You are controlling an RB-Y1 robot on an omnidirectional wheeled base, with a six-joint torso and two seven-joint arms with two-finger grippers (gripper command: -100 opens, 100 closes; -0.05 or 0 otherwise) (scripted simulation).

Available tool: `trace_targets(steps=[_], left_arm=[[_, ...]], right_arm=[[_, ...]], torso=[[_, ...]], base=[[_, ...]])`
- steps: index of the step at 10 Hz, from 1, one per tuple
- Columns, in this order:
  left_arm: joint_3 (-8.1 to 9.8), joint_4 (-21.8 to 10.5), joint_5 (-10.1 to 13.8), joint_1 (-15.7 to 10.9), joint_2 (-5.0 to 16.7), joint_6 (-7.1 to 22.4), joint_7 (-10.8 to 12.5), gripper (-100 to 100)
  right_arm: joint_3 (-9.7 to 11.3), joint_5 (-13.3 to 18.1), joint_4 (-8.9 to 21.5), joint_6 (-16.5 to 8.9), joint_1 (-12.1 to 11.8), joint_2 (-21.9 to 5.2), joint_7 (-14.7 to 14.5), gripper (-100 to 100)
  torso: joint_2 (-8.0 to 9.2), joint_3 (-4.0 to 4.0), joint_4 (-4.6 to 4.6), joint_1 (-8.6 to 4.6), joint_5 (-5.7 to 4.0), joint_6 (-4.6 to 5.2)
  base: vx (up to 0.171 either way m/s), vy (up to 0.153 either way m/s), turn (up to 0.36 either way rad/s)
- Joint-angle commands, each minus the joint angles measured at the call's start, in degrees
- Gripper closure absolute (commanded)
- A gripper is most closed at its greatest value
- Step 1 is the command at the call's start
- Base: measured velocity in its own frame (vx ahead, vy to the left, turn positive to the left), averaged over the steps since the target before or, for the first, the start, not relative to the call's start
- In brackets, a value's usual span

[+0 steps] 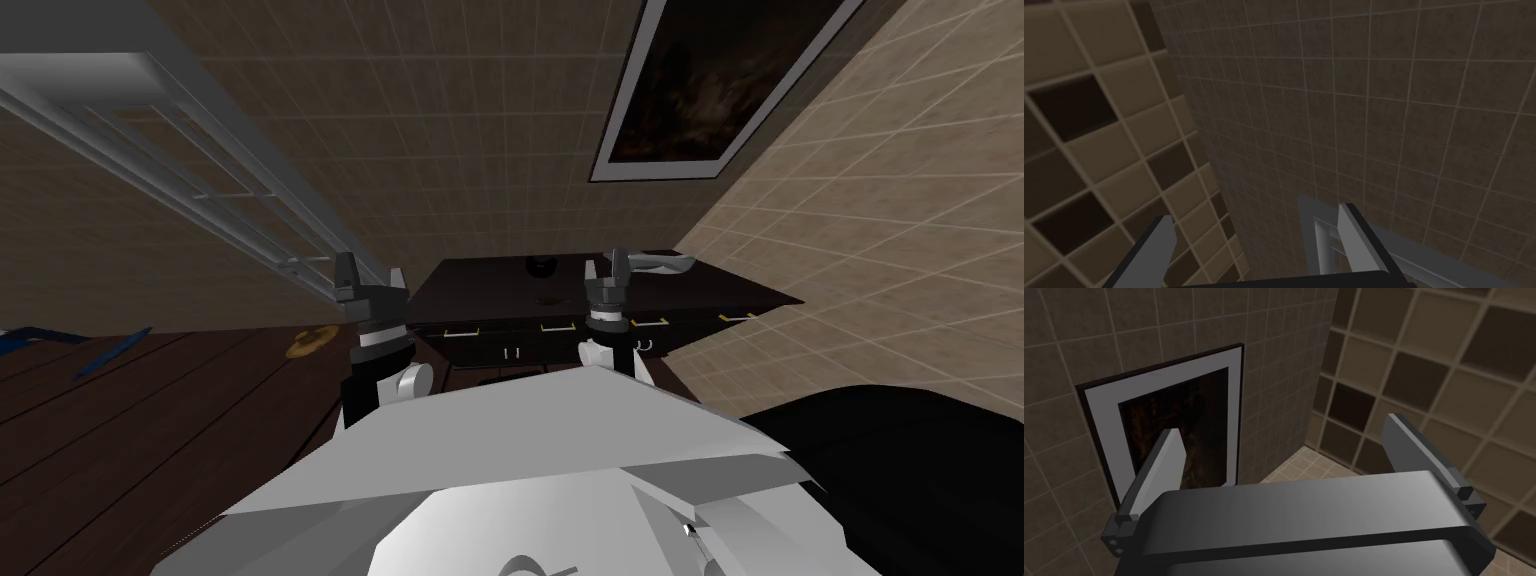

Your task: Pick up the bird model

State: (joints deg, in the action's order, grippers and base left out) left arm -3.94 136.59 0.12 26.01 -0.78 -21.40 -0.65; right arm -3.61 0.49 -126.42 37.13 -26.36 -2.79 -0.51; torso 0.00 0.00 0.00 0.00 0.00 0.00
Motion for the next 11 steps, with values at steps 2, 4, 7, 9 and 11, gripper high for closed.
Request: trace_targets(steps=[2, 4, 7, 9, 11], left_arm=[[0.0, 0.0, 0.0, 0.0, 0.0, 0.0, 0.0, 0], [0.0, 0.0, 0.0, 0.0, 0.0, 0.0, 0.0, 0], [0.0, 0.0, 0.0, 0.0, 0.0, 0.0, 0.0, 0], [0.0, 0.0, 0.0, 0.0, 0.0, 0.0, 0.0, 0], [0.0, 0.0, 0.0, 0.0, 0.0, 0.0, 0.0, 0]], right_arm=[[-2.2, 1.2, 0.7, -0.6, -1.9, -2.5, -1.1, -100], [-4.4, 2.5, 1.3, -1.2, -3.9, -4.6, -2.2, -100], [-8.5, 5.2, 2.6, -2.5, -7.9, -8.3, -4.4, -100], [-10.1, 6.2, 3.1, -3.0, -9.4, -9.7, -5.3, -100], [-13.3, 8.4, 4.1, -4.2, -12.7, -12.5, -7.2, -100]], torso=[[0.03, 0.02, 0.0, 0.0, 0.0, -0.01], [0.09, 0.05, 0.02, 0.0, 0.0, -0.01], [0.11, 0.06, 0.02, 0.02, 0.0, -0.01], [0.11, 0.06, 0.02, 0.0, 0.0, 0.0], [0.08, 0.05, 0.02, 0.03, 0.01, -0.01]], base=[[-0.013, 0.007, 0.13], [-0.022, 0.007, 0.143], [-0.024, 0.014, 0.203], [-0.022, 0.011, 0.124], [-0.016, 0.018, 0.216]])
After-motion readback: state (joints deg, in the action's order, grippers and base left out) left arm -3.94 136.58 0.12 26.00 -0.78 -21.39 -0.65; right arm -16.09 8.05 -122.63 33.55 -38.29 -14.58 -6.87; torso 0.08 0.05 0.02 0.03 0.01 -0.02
